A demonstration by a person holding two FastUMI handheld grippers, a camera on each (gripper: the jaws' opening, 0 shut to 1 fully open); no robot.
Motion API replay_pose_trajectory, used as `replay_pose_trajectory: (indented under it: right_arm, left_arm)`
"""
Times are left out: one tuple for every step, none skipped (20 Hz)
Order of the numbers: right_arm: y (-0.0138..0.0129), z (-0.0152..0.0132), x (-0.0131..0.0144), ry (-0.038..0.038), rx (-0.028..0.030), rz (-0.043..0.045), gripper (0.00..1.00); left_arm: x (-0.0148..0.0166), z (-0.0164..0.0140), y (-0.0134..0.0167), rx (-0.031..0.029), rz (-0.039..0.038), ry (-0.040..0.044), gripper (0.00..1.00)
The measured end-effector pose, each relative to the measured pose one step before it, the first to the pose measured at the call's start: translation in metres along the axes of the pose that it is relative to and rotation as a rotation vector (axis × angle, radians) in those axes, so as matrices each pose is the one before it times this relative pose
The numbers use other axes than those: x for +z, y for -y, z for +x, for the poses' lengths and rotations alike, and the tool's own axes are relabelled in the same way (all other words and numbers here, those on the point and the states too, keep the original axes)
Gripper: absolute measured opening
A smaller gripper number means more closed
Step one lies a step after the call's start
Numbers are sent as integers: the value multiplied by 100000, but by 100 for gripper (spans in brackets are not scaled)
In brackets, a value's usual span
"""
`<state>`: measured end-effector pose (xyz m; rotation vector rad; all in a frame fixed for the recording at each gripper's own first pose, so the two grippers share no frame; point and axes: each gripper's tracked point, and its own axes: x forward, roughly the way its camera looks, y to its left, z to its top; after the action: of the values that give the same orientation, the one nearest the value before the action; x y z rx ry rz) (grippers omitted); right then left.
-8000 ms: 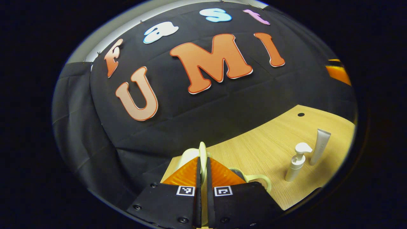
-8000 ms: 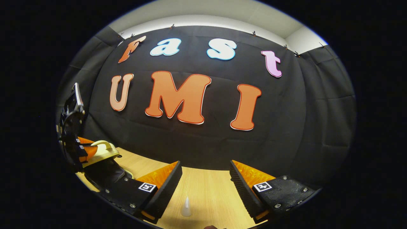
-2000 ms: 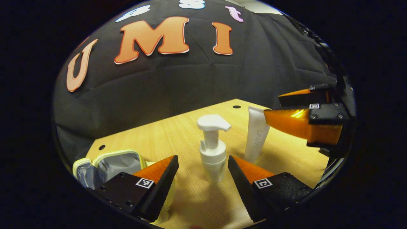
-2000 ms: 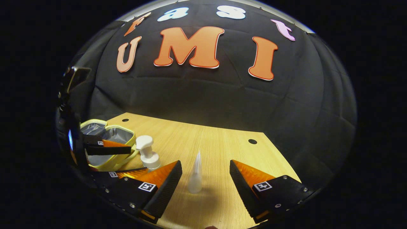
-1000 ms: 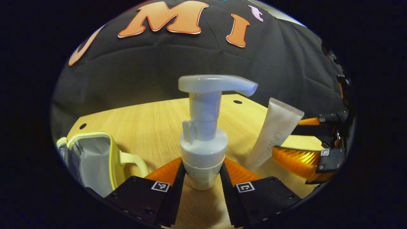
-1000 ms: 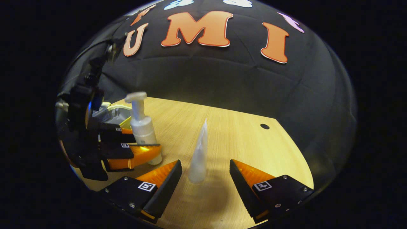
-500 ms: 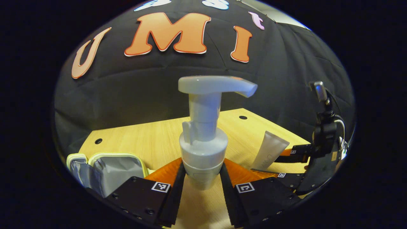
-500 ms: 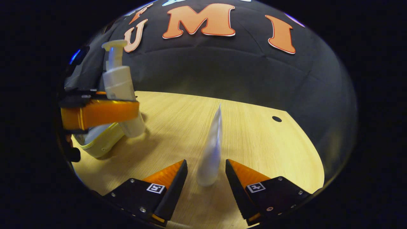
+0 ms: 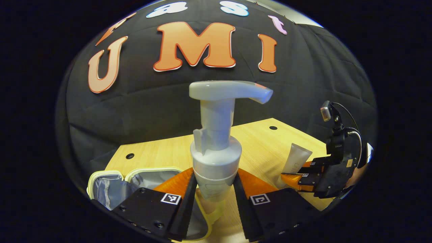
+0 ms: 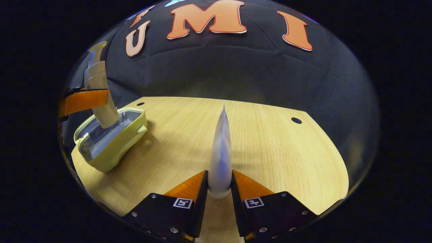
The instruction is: First open the suitcase, pack the skin care products into it, and then close the suitcase.
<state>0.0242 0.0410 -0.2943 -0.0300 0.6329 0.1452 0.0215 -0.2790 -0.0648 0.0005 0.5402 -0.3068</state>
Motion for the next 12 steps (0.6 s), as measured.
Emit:
replay_pose_trajectory:
  right_arm:
    - [-189, -372, 714, 1305, 297, -731, 41]
    - [-283, -373, 823, 777, 465, -392, 41]
    - [-352, -360, 543, 744, 488, -168, 41]
    - [-331, -444, 779, 1131, 265, -136, 41]
    - [-408, -533, 833, 967, 604, -320, 41]
    - [-267, -410, 899, 879, 360, -544, 40]
    - [-498, -494, 873, 1269, 668, -677, 40]
    - [-472, -525, 1131, 1936, 344, -474, 40]
    - [-568, -465, 1298, 2300, 212, -173, 41]
    - [-573, -280, 929, 995, 383, 47, 40]
    - [-601, -564, 667, 1297, 306, 134, 40]
    - [-677, -300, 947, 1126, 802, 85, 40]
  left_arm:
    - [314, -617, -964, 1449, -871, 413, 60]
    - [266, -448, -606, 1180, -742, 293, 60]
    - [282, -561, -843, 1332, -172, 332, 60]
    - [157, -567, -852, 1608, 828, 792, 60]
    - [252, -529, -741, 1104, 1068, 684, 60]
    - [-177, -312, -594, 842, 24, -475, 60]
    - [253, -471, -558, 369, -1158, 836, 60]
    - [600, -470, -477, -98, -1183, 948, 60]
    - [631, -540, -551, 202, -442, 1407, 60]
    - [442, -462, -823, 1219, 54, 888, 60]
    - [279, -527, -901, 1367, -126, 362, 60]
    - [131, -461, -808, 1224, -690, 246, 60]
